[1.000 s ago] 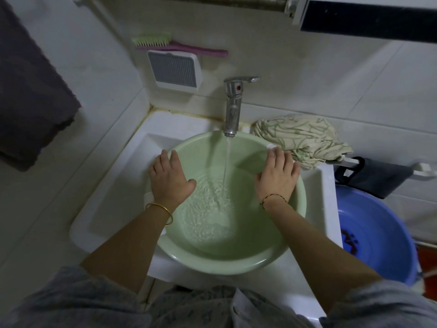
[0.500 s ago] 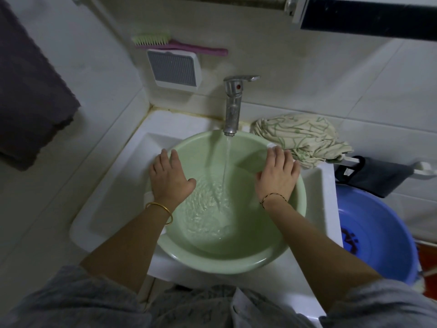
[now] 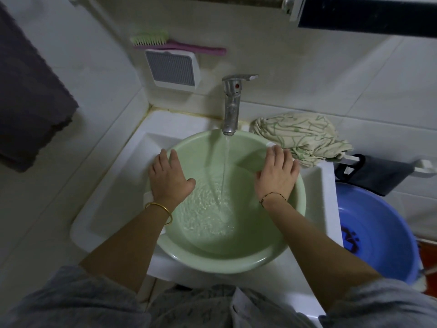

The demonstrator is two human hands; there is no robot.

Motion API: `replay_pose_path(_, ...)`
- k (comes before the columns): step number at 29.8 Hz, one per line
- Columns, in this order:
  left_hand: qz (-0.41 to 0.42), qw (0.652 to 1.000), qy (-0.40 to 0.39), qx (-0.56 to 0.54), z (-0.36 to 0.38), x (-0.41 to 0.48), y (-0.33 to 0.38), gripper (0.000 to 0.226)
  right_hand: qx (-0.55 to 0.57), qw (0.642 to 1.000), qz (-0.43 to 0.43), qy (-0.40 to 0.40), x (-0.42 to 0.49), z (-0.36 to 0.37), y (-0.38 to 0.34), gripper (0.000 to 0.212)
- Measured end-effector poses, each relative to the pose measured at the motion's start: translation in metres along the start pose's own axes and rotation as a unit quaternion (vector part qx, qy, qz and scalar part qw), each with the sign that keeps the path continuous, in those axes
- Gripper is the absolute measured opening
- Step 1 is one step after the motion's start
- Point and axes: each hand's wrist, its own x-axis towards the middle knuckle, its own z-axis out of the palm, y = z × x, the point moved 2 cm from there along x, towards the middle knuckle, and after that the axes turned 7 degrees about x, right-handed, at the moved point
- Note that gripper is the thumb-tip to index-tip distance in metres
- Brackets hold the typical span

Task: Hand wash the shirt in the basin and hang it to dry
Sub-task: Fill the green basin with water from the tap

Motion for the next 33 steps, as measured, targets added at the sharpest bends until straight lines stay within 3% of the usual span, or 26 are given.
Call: replay_pose_path(33,-0.001,1.000,0.002,0.004,-0.0006,0.0001,0.0004,0.092,0.004,1.000,0.003,0.000,0.0003,-0.0001,0.0007,0.072)
